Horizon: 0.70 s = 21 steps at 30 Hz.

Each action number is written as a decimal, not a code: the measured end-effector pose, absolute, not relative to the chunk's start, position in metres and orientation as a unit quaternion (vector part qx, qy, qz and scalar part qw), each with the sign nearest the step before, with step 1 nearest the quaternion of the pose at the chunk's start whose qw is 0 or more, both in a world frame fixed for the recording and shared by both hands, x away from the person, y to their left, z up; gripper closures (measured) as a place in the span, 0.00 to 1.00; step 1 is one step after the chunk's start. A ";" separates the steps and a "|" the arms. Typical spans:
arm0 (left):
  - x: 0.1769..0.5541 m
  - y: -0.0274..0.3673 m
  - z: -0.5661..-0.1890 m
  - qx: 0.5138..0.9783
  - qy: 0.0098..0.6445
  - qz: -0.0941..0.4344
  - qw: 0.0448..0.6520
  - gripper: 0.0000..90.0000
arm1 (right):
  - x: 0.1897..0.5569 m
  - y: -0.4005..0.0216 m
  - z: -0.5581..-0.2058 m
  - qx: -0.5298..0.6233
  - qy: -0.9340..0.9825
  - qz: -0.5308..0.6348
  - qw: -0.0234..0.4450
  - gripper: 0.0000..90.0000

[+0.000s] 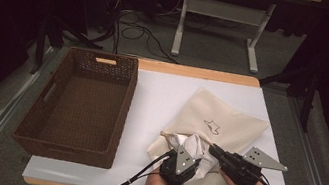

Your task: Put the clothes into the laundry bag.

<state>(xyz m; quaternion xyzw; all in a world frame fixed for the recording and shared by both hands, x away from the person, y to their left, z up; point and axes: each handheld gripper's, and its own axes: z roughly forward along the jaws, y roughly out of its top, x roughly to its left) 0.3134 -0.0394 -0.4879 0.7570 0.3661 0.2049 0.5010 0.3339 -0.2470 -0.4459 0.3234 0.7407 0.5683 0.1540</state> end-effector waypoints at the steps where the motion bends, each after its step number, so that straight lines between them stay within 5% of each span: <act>1: 0.316 -0.042 -0.488 0.758 0.365 0.206 0.500 0.81 | 0.334 -0.248 -0.446 0.323 0.741 0.568 0.154 0.98; 15: 0.350 -0.078 -0.498 0.760 0.359 0.231 0.490 0.78 | 0.335 -0.261 -0.441 0.339 0.722 0.582 0.157 0.98; 21: 0.340 -0.061 -0.495 0.765 0.354 0.205 0.497 0.53 | 0.336 -0.268 -0.443 0.343 0.721 0.582 0.157 0.98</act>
